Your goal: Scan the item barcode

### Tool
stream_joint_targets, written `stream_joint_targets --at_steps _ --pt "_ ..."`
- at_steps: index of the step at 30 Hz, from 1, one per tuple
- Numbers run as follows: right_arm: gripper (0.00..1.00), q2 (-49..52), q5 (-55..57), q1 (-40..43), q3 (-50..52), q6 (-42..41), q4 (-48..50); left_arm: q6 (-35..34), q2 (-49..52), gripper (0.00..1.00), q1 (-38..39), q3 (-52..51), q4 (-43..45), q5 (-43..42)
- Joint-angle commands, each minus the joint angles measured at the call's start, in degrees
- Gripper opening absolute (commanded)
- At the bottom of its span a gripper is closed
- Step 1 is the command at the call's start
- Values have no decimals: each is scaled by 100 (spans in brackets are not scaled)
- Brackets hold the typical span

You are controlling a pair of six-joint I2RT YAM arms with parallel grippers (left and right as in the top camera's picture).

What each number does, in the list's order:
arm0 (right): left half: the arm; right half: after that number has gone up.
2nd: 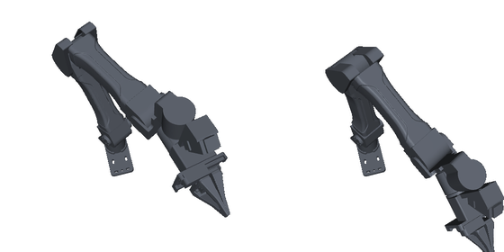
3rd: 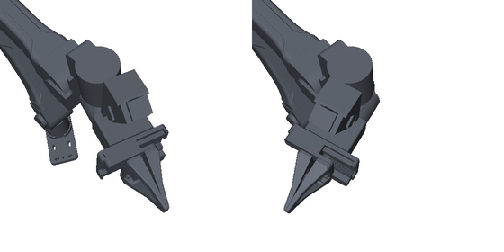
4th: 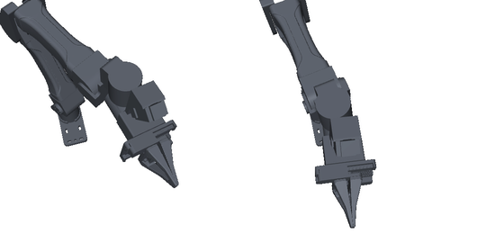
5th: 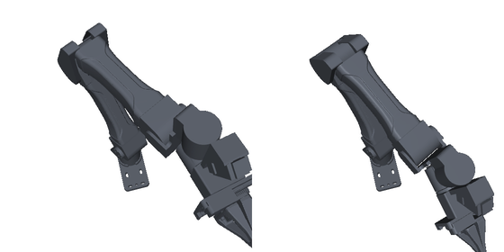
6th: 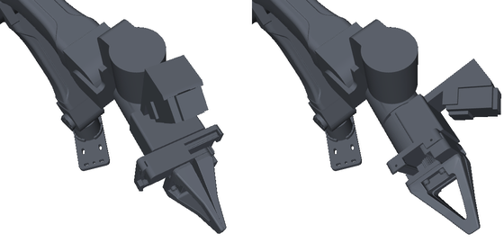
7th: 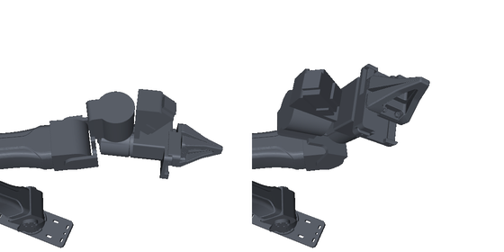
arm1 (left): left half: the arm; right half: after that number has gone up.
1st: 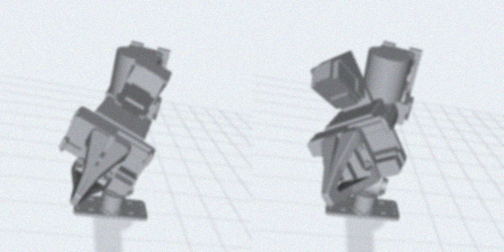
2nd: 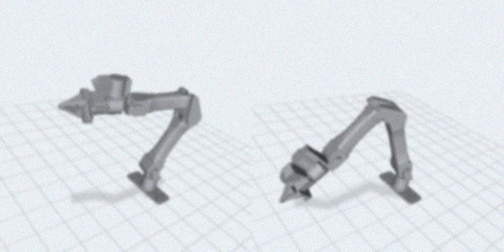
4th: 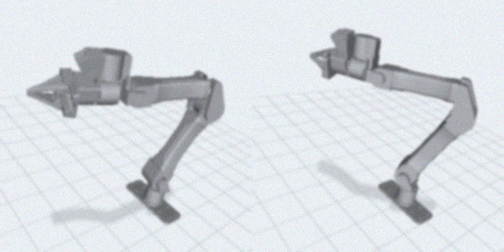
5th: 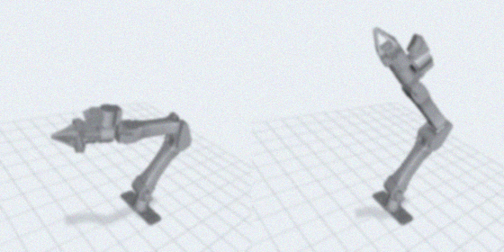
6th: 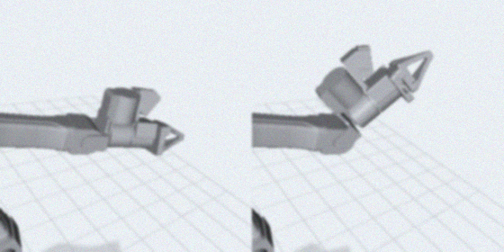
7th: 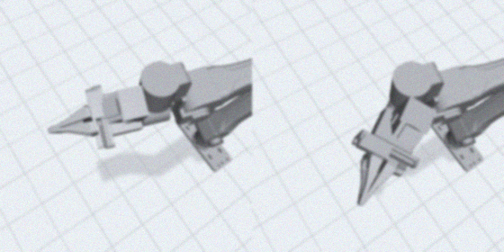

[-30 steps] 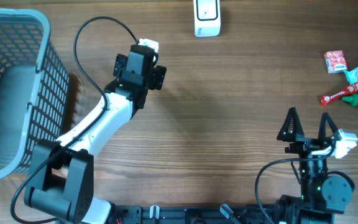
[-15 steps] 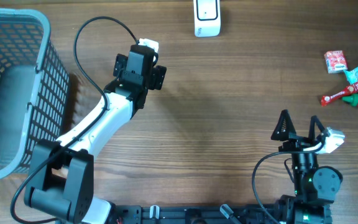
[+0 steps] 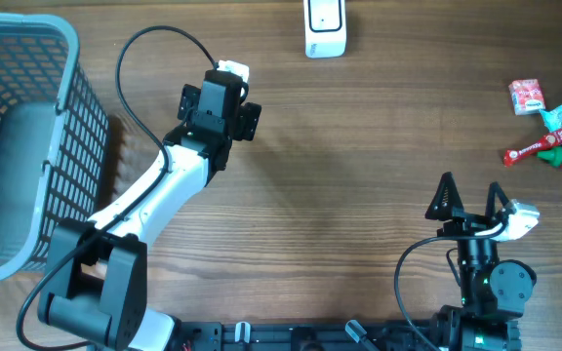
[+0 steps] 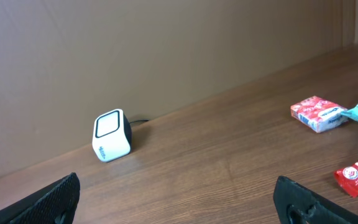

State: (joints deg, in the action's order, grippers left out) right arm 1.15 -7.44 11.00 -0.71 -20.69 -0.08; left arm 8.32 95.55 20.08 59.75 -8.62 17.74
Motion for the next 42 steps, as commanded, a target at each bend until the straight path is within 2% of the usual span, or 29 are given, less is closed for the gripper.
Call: stream_joint_targets --at_steps 1,33,42 --pt "100 -96 94 48 35 111 39 66 -168 100 -22 37 13 31" --pt "100 -94 94 48 35 107 39 66 -168 100 -22 37 -103 31" --pt "100 -94 94 48 35 107 39 24 -522 100 190 28 -337 -1025"
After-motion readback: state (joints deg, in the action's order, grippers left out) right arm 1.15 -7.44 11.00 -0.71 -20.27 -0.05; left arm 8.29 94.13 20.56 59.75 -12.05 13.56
